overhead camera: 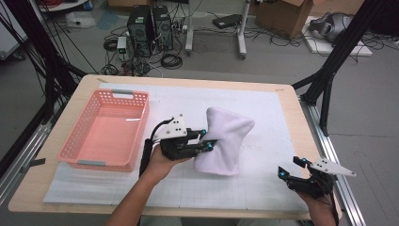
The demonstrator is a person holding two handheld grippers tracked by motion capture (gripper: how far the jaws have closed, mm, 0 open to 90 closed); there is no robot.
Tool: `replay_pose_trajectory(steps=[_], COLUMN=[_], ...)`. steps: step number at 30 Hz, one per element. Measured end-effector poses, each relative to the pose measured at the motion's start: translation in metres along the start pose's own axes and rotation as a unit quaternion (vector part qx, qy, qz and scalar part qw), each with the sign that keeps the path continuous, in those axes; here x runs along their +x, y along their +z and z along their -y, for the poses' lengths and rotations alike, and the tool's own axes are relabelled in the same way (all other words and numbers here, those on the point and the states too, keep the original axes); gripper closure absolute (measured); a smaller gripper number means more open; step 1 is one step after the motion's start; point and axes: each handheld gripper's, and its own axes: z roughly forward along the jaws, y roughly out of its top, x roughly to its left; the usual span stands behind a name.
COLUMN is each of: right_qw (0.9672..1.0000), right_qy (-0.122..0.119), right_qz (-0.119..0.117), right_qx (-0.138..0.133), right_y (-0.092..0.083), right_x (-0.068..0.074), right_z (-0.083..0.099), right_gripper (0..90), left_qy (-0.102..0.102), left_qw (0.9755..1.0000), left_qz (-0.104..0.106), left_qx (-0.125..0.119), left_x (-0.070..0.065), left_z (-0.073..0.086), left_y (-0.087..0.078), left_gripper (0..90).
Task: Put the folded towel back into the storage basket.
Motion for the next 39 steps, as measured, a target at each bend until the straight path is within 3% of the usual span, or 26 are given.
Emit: replay_pose_trajectory(steps=[7, 12, 19, 30, 39], right_qw=[1.0, 1.0, 1.0, 1.0, 1.0], right_qy=[-0.001, -0.002, -0.006, -0.006, -0.007], right_qz=[-0.001, -0.003, -0.005, -0.002, 0.0], right_qx=[-0.001, -0.003, -0.003, -0.005, -0.003], right_y=[0.001, 0.002, 0.004, 0.006, 0.008], right_x=[0.001, 0.003, 0.006, 0.007, 0.009], right_z=[-0.001, -0.002, -0.005, -0.007, -0.007], right_gripper=[22.5, 22.5, 22.5, 22.5, 22.5], left_qy=[0.003, 0.003, 0.01, 0.003, -0.005], left_qw=[0.9996, 0.9993, 0.999, 0.9966, 0.9941], left_qz=[0.003, 0.004, -0.002, -0.038, -0.055], left_qx=[-0.029, -0.037, -0.045, -0.072, -0.093], left_x=[0.005, 0.011, 0.023, 0.037, 0.053], left_z=[-0.013, -0.019, -0.028, -0.028, -0.025], left_y=[-0.023, -0.038, -0.072, -0.119, -0.171], left_gripper=[74.7, 74.7, 74.7, 74.6, 74.6])
